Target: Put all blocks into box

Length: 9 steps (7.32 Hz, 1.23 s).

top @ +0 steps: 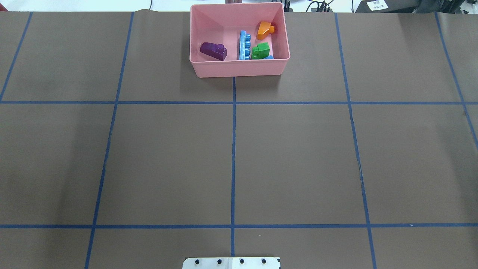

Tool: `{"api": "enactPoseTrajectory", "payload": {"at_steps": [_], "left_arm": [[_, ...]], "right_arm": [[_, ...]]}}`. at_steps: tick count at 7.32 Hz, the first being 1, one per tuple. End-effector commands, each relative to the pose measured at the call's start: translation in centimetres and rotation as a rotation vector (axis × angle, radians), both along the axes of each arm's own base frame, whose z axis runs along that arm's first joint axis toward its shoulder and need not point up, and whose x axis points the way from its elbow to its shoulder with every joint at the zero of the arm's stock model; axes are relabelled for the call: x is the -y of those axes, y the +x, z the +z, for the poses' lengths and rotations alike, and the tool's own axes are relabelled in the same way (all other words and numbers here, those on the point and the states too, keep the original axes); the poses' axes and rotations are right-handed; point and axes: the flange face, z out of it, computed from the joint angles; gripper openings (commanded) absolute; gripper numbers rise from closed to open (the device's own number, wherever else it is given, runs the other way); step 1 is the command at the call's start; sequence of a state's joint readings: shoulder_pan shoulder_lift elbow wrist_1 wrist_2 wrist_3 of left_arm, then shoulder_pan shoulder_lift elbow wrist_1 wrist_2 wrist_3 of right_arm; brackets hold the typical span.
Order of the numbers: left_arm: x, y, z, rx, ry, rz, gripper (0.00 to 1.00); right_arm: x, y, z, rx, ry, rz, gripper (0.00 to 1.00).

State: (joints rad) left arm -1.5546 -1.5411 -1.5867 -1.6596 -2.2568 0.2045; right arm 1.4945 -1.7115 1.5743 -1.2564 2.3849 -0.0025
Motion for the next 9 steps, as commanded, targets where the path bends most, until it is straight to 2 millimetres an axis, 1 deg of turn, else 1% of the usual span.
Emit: {"api": "enactPoseTrajectory", "payload": {"at_steps": [1,2,3,4,7,9], "left_arm": [[-0.3,0.0,-1.5,-0.003,-0.048,-0.013,1.00],[-0.4,0.0,-1.5,-0.003,-0.050,-0.013,1.00],[-0.3,0.0,-1.6,-0.003,-0.048,-0.013,1.00],[-0.4,0.0,-1.5,-0.003,-0.049,-0.012,1.00],[-0.3,0.0,-1.5,-0.004,-0.052,-0.012,1.00],[-0.3,0.3,-1.6,-0.041,-0.058,-0.010,1.00]], "right_arm": [[-0.2,3.0,-0.2,0.017,-0.027,0.072,1.00],[0.6,4.4,-3.0,0.015,-0.099,0.102,1.00],[0.6,4.8,-7.2,0.006,-0.153,0.101,1.00],[-0.3,4.9,-6.9,0.005,-0.169,0.103,1.00],[-0.1,4.6,-7.0,0.013,-0.173,0.104,1.00],[0.0,3.7,-7.3,0.070,-0.178,0.088,1.00]]}}
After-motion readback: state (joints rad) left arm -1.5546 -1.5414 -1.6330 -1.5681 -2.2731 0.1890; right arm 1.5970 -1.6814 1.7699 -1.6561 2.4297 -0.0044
